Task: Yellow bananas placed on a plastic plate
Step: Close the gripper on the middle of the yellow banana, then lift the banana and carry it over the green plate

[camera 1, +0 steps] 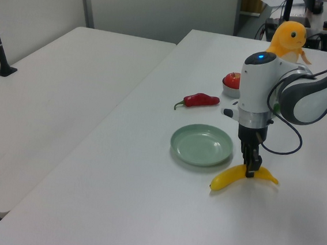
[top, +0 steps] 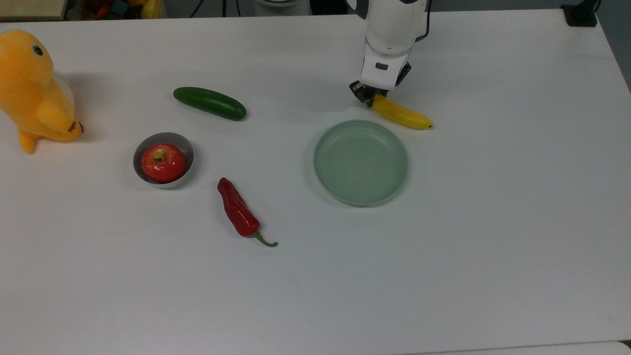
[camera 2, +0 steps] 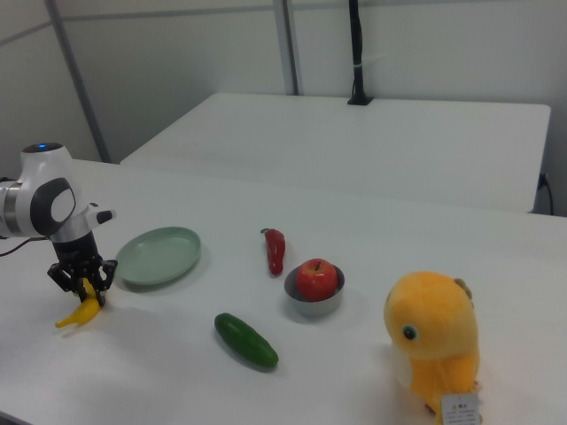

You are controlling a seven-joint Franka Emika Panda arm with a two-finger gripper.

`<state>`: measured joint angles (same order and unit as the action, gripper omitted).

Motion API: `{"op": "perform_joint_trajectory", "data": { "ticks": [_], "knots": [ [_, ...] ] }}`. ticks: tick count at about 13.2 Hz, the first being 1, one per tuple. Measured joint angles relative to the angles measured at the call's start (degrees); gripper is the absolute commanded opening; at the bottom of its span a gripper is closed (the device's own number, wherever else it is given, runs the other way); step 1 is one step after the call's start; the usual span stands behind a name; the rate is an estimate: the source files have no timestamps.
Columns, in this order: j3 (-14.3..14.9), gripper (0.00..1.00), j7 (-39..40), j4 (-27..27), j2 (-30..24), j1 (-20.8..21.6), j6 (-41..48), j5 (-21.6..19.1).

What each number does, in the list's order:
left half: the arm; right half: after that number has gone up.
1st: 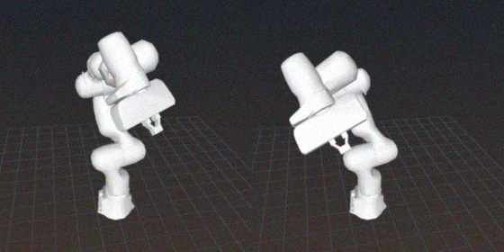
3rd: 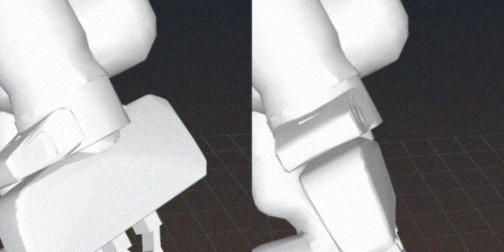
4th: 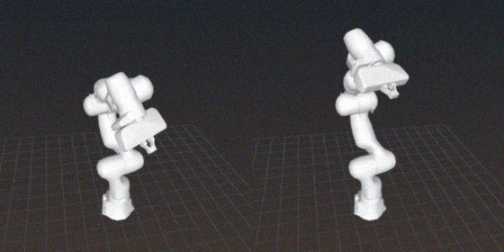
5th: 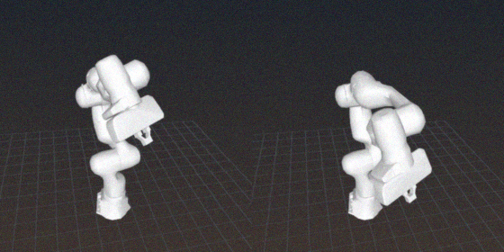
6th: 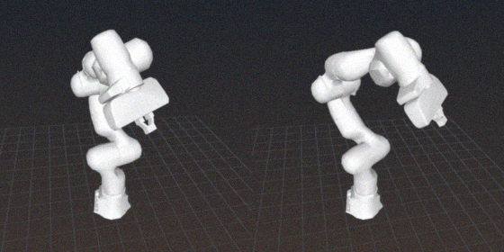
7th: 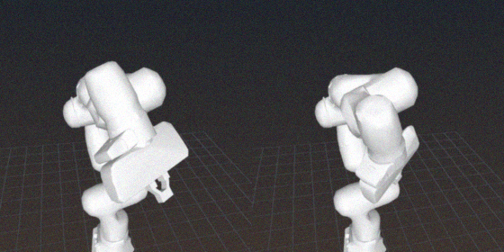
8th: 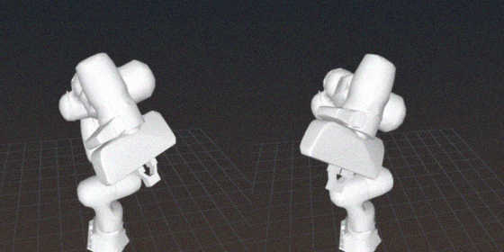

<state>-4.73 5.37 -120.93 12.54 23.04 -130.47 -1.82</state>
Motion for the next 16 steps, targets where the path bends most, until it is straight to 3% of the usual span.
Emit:
{"op": "perform_joint_trajectory", "data": {
  "ticks": [7, 12, 16],
  "knots": [
    [-0.5, 0.00, -4.2, 0.9, -3.5, 0.0, 0.7, 0.0],
    [0.0, 0.00, -11.5, 9.6, -4.7, -2.5, 6.2, -0.3],
    [1.2, 0.00, -13.9, 14.8, -1.0, -4.4, 6.5, -0.3]
  ]
}}
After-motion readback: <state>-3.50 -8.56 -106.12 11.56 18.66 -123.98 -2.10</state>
